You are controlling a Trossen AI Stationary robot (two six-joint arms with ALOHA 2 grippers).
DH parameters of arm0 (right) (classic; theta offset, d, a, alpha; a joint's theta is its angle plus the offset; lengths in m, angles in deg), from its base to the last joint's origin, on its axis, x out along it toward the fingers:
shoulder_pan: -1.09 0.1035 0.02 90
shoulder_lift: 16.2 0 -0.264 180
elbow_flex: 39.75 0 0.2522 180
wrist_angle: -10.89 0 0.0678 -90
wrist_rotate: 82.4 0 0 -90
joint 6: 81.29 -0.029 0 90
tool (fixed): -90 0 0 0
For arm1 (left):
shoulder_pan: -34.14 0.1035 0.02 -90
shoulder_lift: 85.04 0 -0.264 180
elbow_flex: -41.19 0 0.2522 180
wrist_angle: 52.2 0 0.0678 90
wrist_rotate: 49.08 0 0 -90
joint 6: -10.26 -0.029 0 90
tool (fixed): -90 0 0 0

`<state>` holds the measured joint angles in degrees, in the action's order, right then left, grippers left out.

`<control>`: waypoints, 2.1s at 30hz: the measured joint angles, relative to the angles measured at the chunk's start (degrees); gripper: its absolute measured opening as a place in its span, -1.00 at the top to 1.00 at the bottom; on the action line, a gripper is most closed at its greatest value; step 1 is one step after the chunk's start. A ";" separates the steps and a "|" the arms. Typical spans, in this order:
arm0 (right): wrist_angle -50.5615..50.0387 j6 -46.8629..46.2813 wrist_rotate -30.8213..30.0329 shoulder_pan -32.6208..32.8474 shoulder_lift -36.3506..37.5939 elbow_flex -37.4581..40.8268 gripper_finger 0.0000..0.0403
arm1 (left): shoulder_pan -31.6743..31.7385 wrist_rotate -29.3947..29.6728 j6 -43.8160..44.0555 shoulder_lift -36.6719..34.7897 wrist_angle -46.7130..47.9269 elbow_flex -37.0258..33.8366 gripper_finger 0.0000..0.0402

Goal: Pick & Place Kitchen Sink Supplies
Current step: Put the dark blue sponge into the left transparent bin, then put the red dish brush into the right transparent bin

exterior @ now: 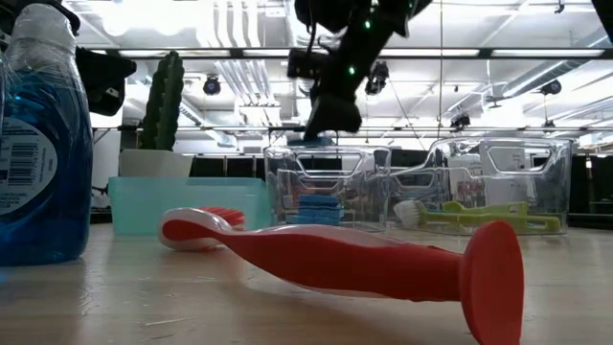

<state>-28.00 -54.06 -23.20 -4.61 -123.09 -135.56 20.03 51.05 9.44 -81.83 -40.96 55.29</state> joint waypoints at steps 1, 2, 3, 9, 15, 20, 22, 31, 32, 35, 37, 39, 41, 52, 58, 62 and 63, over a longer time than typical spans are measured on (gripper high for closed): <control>0.63 -0.04 0.01 -0.27 0.00 0.74 0.96 | -0.02 0.00 0.00 0.00 0.00 0.00 0.99; 1.41 -0.15 0.05 -0.52 0.00 1.42 0.96 | -0.02 0.01 0.01 0.00 0.00 0.00 0.99; 2.11 -0.45 0.39 -0.75 0.00 2.11 0.96 | -0.01 0.01 0.00 0.00 0.00 0.00 0.99; 5.45 -1.63 1.43 -1.50 0.00 6.01 0.96 | -0.02 0.02 0.00 0.02 0.00 0.00 0.99; 9.64 -1.67 4.34 -1.39 0.00 9.61 0.96 | -0.02 0.02 0.00 0.00 0.00 0.00 0.99; 12.38 -1.36 5.52 -1.50 -0.04 11.72 0.96 | -0.02 0.00 0.02 0.02 0.00 0.00 0.99; 12.41 -1.51 7.02 -1.61 -0.04 12.08 0.96 | -0.02 0.01 0.01 0.01 0.00 0.00 0.99; 13.01 -1.53 7.36 -1.59 -0.55 12.24 0.96 | 0.00 0.02 0.02 0.00 0.00 0.00 0.99; 13.12 -1.59 7.56 -1.59 -0.89 12.24 0.96 | -0.01 0.01 0.01 0.01 0.00 0.00 0.99; 13.10 -1.22 9.24 -1.63 -2.56 12.29 0.96 | -0.01 0.01 0.00 0.00 0.00 0.00 0.99; 13.38 -0.37 9.24 -1.57 -3.68 12.31 0.96 | -0.02 0.01 0.01 0.01 0.00 0.00 0.99; 13.77 -0.25 9.24 -1.56 -4.36 12.29 0.96 | -0.01 0.02 0.02 0.01 0.00 0.00 0.99; 13.85 -0.25 9.24 -1.59 -4.79 12.26 0.96 | -0.02 0.00 0.00 0.00 0.00 0.00 0.99; 14.07 -0.20 8.54 -1.55 -3.74 12.31 0.68 | 0.00 0.02 0.02 0.02 0.00 0.00 0.99; 13.76 0.02 8.07 -1.57 -1.76 11.82 0.45 | -0.01 0.01 0.00 0.02 0.00 0.00 0.99; 13.62 0.23 6.65 -1.22 -0.06 10.73 0.39 | -0.01 0.01 0.02 0.02 0.00 0.00 0.99; 13.54 0.24 6.51 -1.10 0.22 10.34 0.39 | -0.02 0.01 0.01 0.01 0.00 0.00 0.99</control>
<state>-14.46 -53.82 -16.69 -5.71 -122.87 -125.21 20.01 51.05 9.45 -81.82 -40.96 55.29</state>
